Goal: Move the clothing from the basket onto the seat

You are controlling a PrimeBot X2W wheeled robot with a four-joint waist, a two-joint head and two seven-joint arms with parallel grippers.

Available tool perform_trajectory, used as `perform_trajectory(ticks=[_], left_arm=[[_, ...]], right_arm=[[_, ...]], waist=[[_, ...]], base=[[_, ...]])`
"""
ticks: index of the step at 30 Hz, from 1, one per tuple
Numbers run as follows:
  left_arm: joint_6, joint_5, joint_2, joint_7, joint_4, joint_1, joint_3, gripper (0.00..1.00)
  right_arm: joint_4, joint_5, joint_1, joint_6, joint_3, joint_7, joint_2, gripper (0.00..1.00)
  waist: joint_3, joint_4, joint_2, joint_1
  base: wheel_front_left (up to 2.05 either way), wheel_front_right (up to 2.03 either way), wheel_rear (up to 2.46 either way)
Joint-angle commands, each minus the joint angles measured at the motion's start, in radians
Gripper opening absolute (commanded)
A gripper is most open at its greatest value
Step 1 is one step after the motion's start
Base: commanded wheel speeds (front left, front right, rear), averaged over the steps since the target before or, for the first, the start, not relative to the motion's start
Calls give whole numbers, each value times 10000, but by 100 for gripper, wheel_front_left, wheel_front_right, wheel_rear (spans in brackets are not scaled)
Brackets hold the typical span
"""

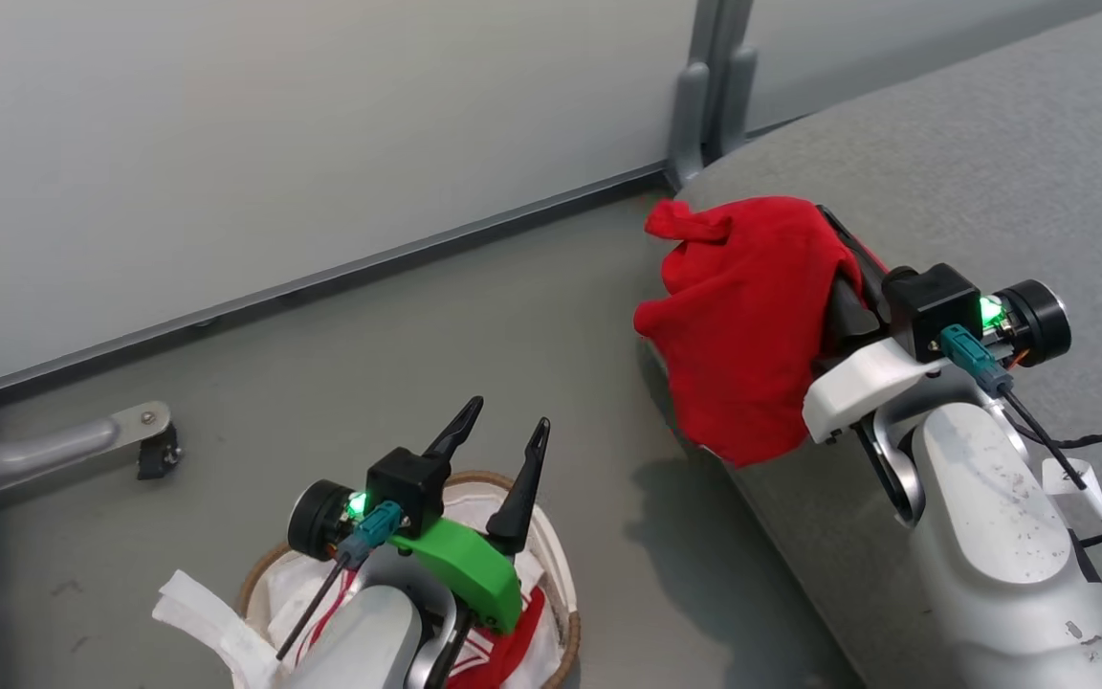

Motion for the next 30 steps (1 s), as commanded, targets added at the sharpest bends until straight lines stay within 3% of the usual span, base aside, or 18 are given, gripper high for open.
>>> perform_trajectory(ticks=[1, 7, 15, 23, 30], left_arm=[[-27, 73, 18, -2, -48, -117, 18, 100], [-85, 296, -11, 0, -168, -290, -28, 100], [-111, 528, 38, -2, -284, -696, -233, 100], [-123, 794, 350, 0, -467, -1487, -456, 100], [-125, 921, 658, 1, -830, -2207, -718, 100]], right_arm=[[-45, -32, 90, -14, -70, -21, -22, 0], [-68, -23, 68, -14, -396, -21, -14, 0], [-20, -200, -673, -14, -1109, -21, -25, 0], [338, -1650, -3085, -14, -2815, -21, -34, 0], [648, -2641, -5261, -14, -4035, -21, -1080, 0]], waist=[[559, -940, -1, 0], [950, -1217, -1, 0], [1803, -869, -1, 0], [3394, -169, -1, 0], [4808, 385, -1, 0]], base=[[0, 0, 0], [0, 0, 0], [0, 0, 0], [0, 0, 0], [0, 0, 0]])
